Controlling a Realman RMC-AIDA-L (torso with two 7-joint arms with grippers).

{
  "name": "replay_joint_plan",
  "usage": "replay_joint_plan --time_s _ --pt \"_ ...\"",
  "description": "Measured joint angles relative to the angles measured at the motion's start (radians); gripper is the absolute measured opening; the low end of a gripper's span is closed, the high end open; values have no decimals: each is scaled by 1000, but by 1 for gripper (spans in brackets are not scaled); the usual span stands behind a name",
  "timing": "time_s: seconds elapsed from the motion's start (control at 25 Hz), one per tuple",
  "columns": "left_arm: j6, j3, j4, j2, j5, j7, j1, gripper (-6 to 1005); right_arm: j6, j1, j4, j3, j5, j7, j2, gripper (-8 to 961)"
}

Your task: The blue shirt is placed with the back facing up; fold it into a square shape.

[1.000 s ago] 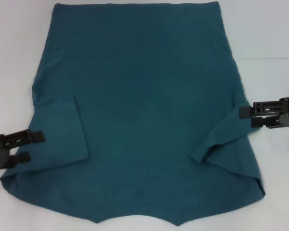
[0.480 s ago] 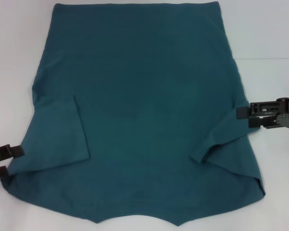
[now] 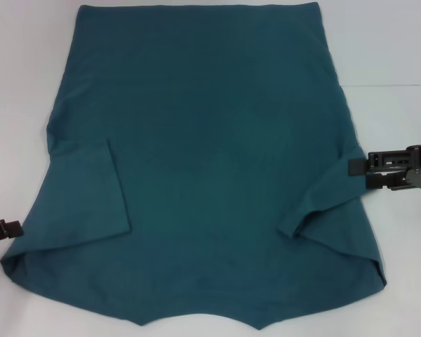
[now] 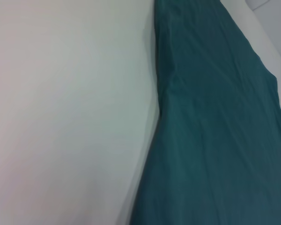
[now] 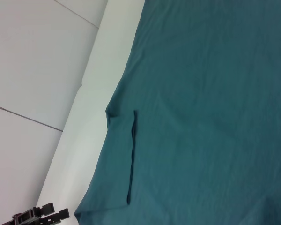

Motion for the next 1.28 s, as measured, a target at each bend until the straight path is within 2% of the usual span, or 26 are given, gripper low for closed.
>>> replay_joint_plan --time_s 0.56,0.8,1.28 --pt "-31 -17 -26 -5 1 -39 10 876 0 -5 2 0 0 0 0 871" --pt "-33 -45 -51 -1 1 -39 10 874 -1 -6 2 1 0 0 0 869" --pt "-37 -45 -85 -2 25 -39 5 870 -2 -13 0 7 0 0 0 865"
